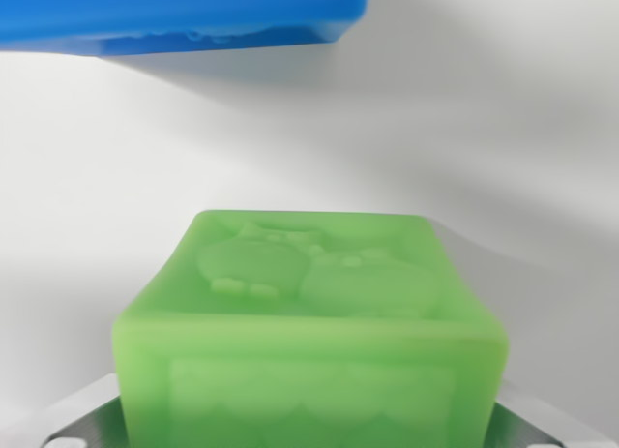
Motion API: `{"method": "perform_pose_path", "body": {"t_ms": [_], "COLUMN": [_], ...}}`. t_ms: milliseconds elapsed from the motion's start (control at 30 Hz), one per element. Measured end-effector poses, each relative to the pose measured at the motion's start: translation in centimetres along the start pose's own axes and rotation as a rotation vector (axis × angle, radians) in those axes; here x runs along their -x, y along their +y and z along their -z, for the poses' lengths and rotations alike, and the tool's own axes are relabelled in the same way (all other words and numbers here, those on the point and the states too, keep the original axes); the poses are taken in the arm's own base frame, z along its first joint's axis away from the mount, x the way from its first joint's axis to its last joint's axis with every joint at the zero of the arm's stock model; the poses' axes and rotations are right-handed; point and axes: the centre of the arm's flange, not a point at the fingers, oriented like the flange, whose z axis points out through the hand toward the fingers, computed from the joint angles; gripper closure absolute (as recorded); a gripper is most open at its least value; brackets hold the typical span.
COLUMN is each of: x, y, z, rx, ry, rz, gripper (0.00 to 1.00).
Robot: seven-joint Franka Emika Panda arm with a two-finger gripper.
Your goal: Stack cube
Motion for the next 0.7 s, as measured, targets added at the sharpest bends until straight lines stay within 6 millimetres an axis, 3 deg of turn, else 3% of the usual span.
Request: {"method": "perform_pose_path", "body": {"t_ms": [700], "x": [-0.1], "y": [0.0], "z": [2.4], "rx": [0.0], "ry": [0.003], "rz": [0.0], "gripper": [1.0]}}
